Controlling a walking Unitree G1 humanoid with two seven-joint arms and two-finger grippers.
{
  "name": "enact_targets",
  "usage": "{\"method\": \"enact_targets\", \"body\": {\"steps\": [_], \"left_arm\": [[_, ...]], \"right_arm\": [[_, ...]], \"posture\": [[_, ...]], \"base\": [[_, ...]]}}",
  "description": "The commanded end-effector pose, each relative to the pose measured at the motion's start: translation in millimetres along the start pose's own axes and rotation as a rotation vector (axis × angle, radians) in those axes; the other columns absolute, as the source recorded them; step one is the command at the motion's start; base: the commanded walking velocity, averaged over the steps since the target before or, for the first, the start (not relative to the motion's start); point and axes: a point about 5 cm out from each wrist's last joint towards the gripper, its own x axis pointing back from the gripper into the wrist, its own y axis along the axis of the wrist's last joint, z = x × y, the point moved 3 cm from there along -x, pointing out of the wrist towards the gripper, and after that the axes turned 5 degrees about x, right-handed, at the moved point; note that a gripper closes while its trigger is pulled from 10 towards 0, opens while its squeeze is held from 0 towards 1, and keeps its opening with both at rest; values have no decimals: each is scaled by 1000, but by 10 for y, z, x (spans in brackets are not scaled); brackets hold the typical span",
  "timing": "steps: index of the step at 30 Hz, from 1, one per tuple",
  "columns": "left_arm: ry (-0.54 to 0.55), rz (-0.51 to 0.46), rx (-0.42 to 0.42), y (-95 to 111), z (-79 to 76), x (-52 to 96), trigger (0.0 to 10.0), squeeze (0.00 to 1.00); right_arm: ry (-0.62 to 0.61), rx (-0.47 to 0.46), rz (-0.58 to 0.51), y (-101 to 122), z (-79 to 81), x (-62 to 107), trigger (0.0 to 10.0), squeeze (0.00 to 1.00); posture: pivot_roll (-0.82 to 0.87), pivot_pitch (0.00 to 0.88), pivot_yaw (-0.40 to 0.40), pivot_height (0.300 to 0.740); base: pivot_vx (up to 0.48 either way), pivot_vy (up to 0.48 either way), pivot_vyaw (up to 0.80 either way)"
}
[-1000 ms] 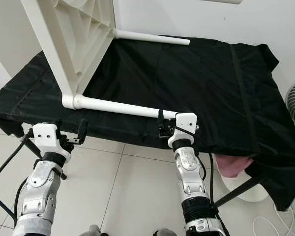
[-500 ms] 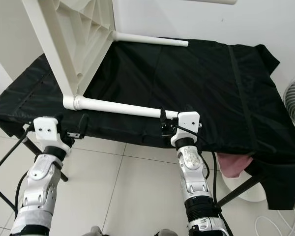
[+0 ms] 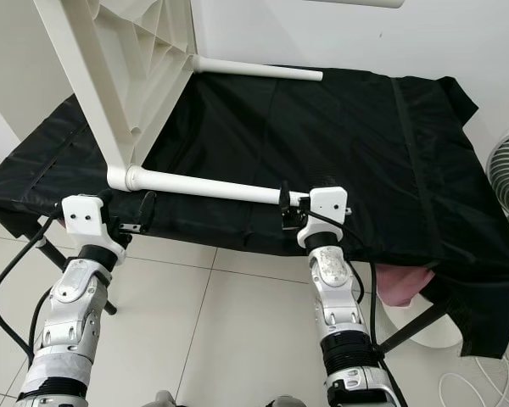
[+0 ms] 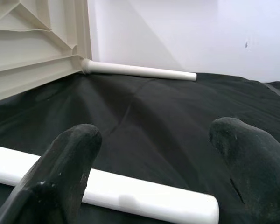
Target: Building children table
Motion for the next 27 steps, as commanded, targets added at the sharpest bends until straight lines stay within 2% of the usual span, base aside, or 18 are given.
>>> {"method": "enact_targets", "body": {"steps": [1, 16, 21, 25, 27], "left_arm": [[94, -8, -9, -13, 98, 33, 10000, 0], [93, -23, -29, -2, 103, 62, 10000, 0], [93, -29, -28, -2, 117, 126, 10000, 0], [91, -28, -39, 14, 175, 250, 10000, 0], [91, -28, -39, 14, 175, 250, 10000, 0]], "right_arm": [[9, 3, 10, -20, 18, -7, 10000, 0], [33, 12, -1, -21, 41, 4, 10000, 0], [26, 25, 0, -41, -5, 55, 10000, 0], [19, 40, 0, -40, -105, 153, 10000, 0], [19, 40, 0, -40, -105, 153, 10000, 0]], "posture": [[-69, 14, 48, 740], [-58, 19, 36, 740], [-54, 18, 33, 740], [-54, 18, 33, 740], [-54, 18, 33, 740]], "base": [[0, 0, 0], [0, 0, 0], [0, 0, 0], [0, 0, 0], [0, 0, 0]]}}
